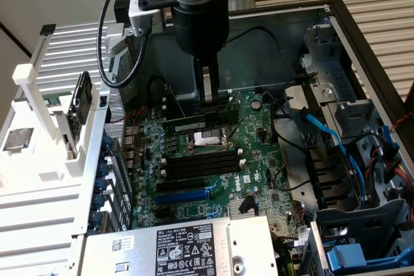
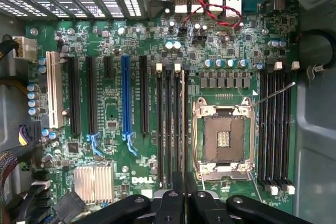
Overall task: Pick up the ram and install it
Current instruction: 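Insert the ram into the slot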
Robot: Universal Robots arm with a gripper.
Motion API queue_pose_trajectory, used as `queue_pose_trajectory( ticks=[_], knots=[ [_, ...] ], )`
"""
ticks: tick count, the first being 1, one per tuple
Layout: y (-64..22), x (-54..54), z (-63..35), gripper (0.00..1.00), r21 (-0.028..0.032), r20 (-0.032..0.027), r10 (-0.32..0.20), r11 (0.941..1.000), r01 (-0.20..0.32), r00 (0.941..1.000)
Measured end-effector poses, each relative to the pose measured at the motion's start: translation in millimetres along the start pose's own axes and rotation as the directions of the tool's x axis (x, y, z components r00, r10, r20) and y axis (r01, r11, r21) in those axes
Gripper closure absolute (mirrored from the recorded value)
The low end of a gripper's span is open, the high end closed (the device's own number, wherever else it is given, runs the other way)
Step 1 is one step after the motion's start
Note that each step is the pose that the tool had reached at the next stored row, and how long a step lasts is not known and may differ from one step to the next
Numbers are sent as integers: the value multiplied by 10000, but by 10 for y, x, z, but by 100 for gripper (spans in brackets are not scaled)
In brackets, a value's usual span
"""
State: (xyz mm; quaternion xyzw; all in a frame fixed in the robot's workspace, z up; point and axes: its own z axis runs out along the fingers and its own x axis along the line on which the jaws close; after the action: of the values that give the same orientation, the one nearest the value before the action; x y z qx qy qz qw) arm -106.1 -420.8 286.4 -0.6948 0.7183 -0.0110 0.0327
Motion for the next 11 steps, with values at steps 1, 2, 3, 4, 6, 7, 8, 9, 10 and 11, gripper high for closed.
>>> queue_pose_trajectory(
  ticks=[1,2,3,4,6,7,8,9,10,11],
  knots=[
    [3,1,18,88,5,0,1,10000,-1,10000],
    [6,2,36,88,11,-1,2,10000,-2,10000],
    [9,4,53,88,19,-1,3,10000,-3,10000],
    [11,7,68,88,29,0,2,10000,-2,10000],
    [15,18,89,88,42,0,4,10000,-4,10000],
    [15,26,96,88,45,2,4,10000,-4,10000],
    [15,37,102,88,46,4,6,10000,-6,10000],
    [15,51,105,88,47,7,7,10000,-7,10000],
    [14,67,108,88,48,11,9,10000,-9,10000],
    [14,81,110,88,48,17,12,10000,-12,10000]
  ],
)
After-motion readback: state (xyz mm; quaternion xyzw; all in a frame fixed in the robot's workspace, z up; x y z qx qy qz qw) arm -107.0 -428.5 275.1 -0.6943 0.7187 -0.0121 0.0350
